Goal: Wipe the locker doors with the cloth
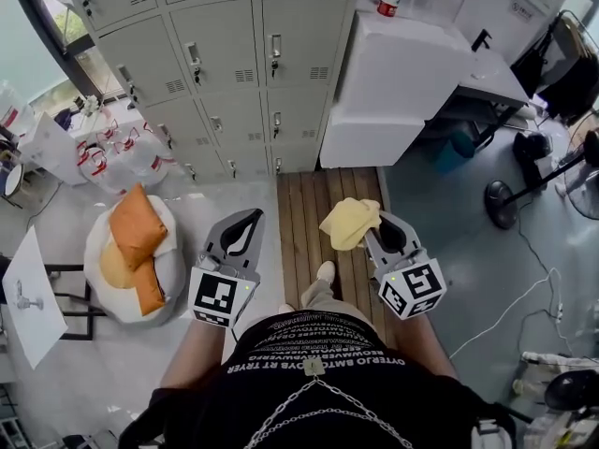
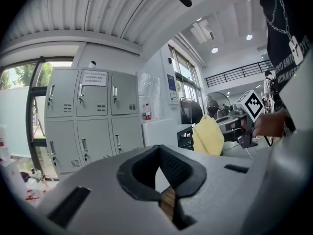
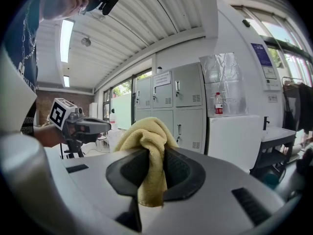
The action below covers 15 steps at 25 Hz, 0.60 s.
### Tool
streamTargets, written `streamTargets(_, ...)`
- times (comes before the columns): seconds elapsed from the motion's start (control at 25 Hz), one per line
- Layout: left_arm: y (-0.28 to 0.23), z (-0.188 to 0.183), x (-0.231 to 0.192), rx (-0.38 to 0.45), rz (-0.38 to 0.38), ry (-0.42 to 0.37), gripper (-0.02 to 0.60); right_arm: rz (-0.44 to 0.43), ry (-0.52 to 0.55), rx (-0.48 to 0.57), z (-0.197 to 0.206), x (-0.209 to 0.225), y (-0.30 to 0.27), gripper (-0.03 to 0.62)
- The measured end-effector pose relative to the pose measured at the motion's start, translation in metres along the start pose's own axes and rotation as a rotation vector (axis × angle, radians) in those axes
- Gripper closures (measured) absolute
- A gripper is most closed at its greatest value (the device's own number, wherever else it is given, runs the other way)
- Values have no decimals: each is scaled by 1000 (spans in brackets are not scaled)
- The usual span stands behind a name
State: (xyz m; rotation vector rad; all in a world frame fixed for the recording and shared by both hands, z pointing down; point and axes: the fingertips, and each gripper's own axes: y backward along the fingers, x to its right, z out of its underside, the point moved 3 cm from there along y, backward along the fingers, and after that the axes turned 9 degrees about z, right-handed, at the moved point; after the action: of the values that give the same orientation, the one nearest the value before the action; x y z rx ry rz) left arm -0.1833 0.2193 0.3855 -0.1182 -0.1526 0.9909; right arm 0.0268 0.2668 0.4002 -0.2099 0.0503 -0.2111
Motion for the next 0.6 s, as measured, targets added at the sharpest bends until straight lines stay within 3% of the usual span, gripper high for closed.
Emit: streamTargets(0.6, -60, 0, -12, 7, -2, 24, 577, 10, -5, -31, 5, 48, -26, 530)
